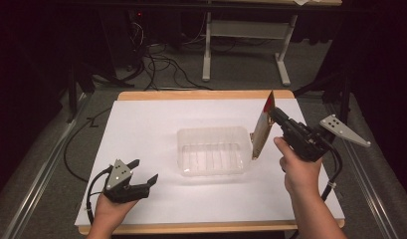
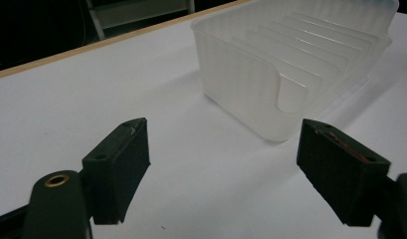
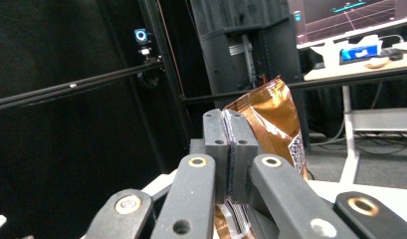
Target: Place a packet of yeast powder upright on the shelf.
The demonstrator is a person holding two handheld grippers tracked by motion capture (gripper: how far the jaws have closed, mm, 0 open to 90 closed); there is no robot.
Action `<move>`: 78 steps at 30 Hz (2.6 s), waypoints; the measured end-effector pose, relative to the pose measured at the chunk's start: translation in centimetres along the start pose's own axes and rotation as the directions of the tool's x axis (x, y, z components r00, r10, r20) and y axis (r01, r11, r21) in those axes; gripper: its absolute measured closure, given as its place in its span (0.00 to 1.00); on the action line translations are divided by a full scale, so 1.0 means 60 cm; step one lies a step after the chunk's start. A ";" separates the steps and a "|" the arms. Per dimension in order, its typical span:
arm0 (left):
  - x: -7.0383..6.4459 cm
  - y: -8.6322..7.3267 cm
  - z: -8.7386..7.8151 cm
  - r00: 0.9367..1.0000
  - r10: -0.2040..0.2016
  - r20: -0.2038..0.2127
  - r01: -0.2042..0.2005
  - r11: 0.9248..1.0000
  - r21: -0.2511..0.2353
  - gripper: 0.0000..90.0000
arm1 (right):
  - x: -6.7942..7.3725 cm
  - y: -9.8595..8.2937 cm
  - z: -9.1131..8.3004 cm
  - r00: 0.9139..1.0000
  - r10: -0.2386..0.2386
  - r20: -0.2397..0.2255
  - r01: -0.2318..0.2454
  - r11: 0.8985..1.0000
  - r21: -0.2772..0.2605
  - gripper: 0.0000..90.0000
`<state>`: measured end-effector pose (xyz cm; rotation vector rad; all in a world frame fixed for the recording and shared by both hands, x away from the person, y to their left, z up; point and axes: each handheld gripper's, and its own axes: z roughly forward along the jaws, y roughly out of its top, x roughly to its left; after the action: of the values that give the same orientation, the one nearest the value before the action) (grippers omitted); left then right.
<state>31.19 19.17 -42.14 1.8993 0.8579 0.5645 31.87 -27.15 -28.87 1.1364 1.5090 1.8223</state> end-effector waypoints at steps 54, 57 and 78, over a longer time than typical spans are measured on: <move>0.011 -0.003 -0.010 1.000 -0.020 -0.003 0.020 1.000 -0.019 0.24 | 0.089 -0.074 0.149 0.988 0.080 -0.133 -0.073 0.996 0.055 1.00; 0.013 -0.002 -0.011 1.000 -0.024 -0.006 0.023 0.999 -0.022 0.24 | 0.091 -0.077 0.156 0.987 0.086 -0.138 -0.078 0.995 0.058 1.00; 0.016 -0.002 -0.015 1.000 -0.026 -0.005 0.025 0.999 -0.032 0.24 | 0.108 -0.105 0.187 0.985 0.077 -0.156 -0.062 0.993 0.100 1.00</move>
<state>31.13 20.44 -41.78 1.8559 0.8703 0.5648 37.20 -14.35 -32.73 1.1232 1.6819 1.9465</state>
